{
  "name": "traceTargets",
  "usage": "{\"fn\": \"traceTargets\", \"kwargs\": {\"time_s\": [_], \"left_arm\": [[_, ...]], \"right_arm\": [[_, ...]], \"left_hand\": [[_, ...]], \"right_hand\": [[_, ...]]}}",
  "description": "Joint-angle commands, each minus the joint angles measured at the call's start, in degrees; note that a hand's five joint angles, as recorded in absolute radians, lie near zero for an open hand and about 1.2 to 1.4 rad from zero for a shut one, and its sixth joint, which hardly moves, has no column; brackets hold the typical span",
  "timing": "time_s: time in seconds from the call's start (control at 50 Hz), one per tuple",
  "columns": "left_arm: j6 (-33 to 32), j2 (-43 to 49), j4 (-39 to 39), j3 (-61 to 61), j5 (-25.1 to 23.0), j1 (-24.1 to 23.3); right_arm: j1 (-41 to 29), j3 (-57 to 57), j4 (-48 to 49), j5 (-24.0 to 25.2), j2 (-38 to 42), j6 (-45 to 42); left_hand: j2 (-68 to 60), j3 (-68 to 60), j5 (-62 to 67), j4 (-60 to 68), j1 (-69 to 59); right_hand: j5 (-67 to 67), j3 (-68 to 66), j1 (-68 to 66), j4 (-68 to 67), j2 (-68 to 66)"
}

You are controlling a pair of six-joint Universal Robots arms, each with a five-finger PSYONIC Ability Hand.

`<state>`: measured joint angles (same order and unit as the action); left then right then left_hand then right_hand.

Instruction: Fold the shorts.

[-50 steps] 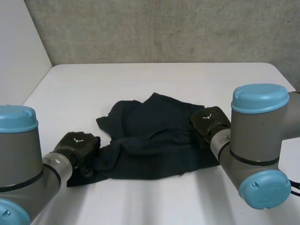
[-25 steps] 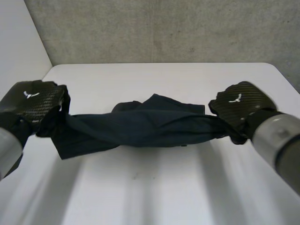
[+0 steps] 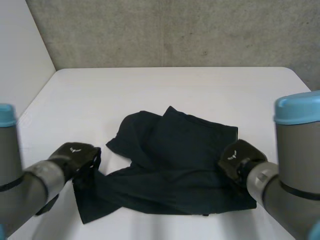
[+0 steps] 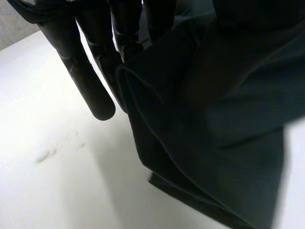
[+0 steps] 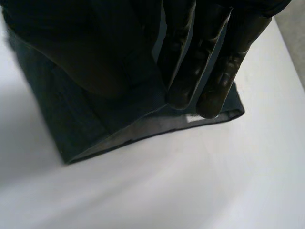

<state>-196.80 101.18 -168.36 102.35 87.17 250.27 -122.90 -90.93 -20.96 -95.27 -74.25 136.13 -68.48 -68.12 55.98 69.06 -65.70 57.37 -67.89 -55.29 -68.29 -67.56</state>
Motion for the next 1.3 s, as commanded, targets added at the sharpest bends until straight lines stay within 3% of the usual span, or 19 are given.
{"fn": "traceTargets", "kwargs": {"time_s": [0.02, 0.16, 0.26, 0.32, 0.4, 0.64, 0.8, 0.92, 1.04, 1.3], "left_arm": [[0.1, 13.2, -4.9, -16.6, 5.8, -1.3], [1.1, 15.9, -8.6, -38.9, 11.1, -2.7], [1.8, 13.8, -20.3, -52.7, 11.2, -2.9], [2.9, 10.2, -26.1, -54.2, 11.2, -2.9], [6.7, 5.6, -34.7, -53.3, 11.4, -2.2], [8.1, 5.3, -34.4, -31.6, 9.3, -0.8], [7.8, 12.0, -34.1, -17.5, 7.5, -0.4], [6.6, 14.8, -29.4, -10.7, 7.5, -0.5], [3.4, 13.6, -20.7, -6.9, 7.6, -0.6], [2.2, -2.0, -5.1, 4.3, 7.3, -0.8]], "right_arm": [[0.0, 9.2, 8.5, -1.2, 6.9, 1.2], [0.0, 26.6, 19.4, -5.0, 10.2, 2.0], [0.4, 35.7, 34.2, -5.1, 7.8, 2.1], [1.1, 35.7, 47.7, -4.1, 3.8, 2.1], [1.3, 33.1, 57.1, -3.0, 1.8, 2.0], [0.7, 22.8, 42.9, -2.0, 7.8, 2.6], [0.6, 14.2, 41.7, -0.3, 16.5, 2.0], [0.6, 10.3, 39.4, 0.4, 20.7, 2.0], [1.3, 7.6, 33.5, 0.3, 18.3, 2.6], [1.3, 0.2, 14.2, 1.5, 5.6, 2.1]], "left_hand": [[-11.5, -11.9, 14.0, 10.9, -14.3], [-11.5, -11.9, 14.0, 10.9, -14.3], [-11.5, -11.9, 14.0, 10.9, -14.3], [-11.5, -11.9, 14.0, 10.9, -14.3], [-11.5, -11.9, 14.0, 10.9, -14.3], [-11.5, -11.9, 14.0, 10.9, -14.3], [-11.5, -11.9, 14.0, 10.9, -14.3], [-11.5, -11.9, 14.0, 10.9, -14.3], [-11.5, -11.9, 14.0, 10.9, -14.3], [-11.5, -11.9, 14.0, 10.9, -14.3]], "right_hand": [[12.6, -12.1, -24.7, -11.7, -12.4], [12.6, -12.1, -24.7, -11.7, -12.4], [12.6, -12.1, -24.7, -11.7, -12.4], [12.6, -12.1, -24.7, -11.7, -12.4], [12.6, -12.1, -24.7, -11.7, -12.4], [12.6, -12.1, -24.7, -11.7, -12.4], [12.6, -12.1, -24.7, -11.7, -12.4], [12.6, -12.1, -24.7, -11.7, -12.4], [12.6, -12.1, -24.7, -11.7, -12.4], [12.6, -12.1, -24.7, -11.7, -12.4]]}}
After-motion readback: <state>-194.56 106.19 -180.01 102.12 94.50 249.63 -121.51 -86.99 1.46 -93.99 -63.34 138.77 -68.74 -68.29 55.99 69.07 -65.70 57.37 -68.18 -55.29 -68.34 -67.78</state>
